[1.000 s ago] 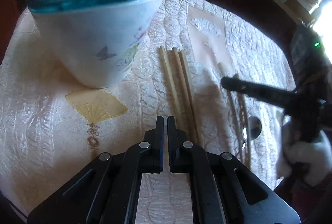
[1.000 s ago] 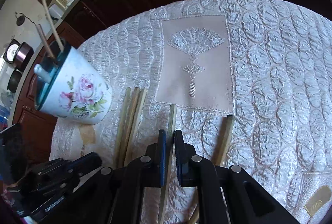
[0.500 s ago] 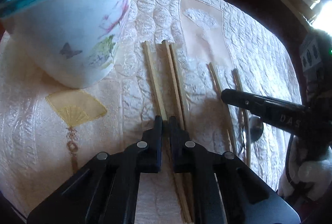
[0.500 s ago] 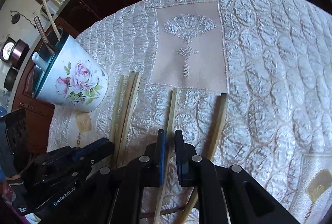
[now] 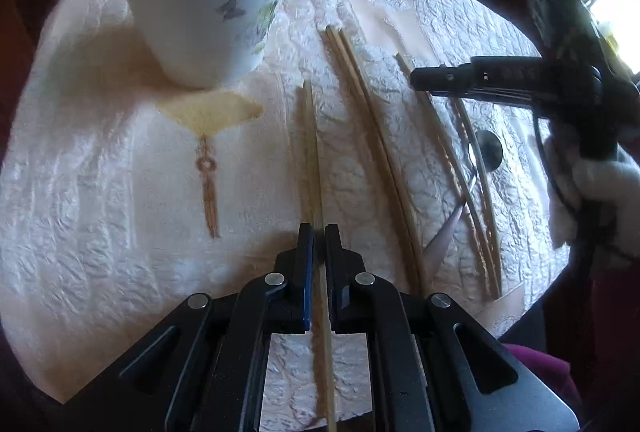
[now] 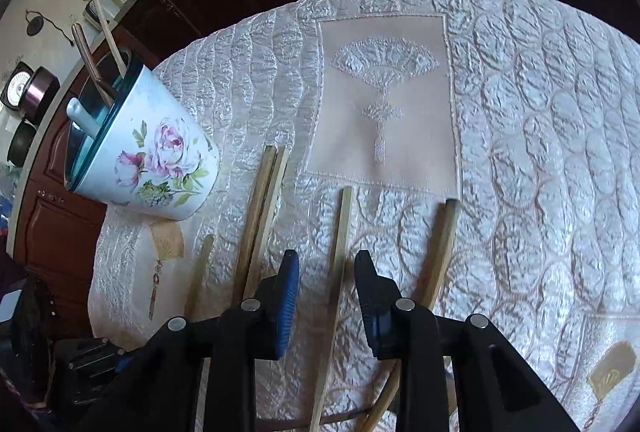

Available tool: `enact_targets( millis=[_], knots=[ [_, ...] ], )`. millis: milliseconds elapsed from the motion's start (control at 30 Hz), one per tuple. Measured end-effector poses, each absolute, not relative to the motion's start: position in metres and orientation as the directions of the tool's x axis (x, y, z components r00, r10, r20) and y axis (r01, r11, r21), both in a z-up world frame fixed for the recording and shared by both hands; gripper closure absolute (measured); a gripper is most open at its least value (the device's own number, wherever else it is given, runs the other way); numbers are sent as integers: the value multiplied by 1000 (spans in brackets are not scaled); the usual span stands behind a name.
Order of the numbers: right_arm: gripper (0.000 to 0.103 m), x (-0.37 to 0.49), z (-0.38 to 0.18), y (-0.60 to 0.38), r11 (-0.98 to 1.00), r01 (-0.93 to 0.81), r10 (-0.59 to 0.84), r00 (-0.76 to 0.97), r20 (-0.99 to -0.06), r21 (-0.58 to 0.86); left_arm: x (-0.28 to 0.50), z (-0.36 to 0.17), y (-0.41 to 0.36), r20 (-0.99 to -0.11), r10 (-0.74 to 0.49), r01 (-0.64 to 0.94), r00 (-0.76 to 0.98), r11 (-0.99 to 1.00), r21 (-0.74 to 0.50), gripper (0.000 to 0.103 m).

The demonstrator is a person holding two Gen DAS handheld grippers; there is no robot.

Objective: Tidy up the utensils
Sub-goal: 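Grasp a wooden chopstick with the left gripper while the right gripper grasps another chopstick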

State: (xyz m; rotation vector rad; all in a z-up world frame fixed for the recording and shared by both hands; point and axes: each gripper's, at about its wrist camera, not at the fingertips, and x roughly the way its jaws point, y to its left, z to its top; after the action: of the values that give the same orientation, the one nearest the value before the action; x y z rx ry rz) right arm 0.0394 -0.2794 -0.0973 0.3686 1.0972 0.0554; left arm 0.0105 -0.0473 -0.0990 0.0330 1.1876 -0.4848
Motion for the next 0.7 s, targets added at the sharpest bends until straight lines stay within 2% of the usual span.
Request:
enact_targets(
  millis=[167, 400, 467, 533, 600, 700],
  knots=[
    [76, 54, -95, -282, 953, 133, 190, 439, -878, 272, 33, -93, -53, -881, -342, 364, 327, 906, -216, 81],
    [76, 74, -106, -285, 959, 118, 192, 405, -894, 259, 70, -98, -83, -887, -261, 374, 381, 921, -111, 81],
    [88, 80, -108, -279, 964, 101, 187, 408, -894, 248, 76, -105, -88, -897, -249, 383, 365, 919, -99, 81],
    [95, 83, -108, -274, 971, 78, 176, 408, -896, 226, 82, -113, -92, -910, -226, 382, 346, 920, -83, 85],
    [95, 80, -104, -269, 968, 63, 194, 426, -884, 243, 84, -112, -90, -908, -238, 388, 346, 917, -92, 97],
    [96, 69, -84, -270, 962, 43, 219, 474, -853, 271, 83, -101, -78, -896, -289, 382, 337, 912, -150, 99]
  ],
)
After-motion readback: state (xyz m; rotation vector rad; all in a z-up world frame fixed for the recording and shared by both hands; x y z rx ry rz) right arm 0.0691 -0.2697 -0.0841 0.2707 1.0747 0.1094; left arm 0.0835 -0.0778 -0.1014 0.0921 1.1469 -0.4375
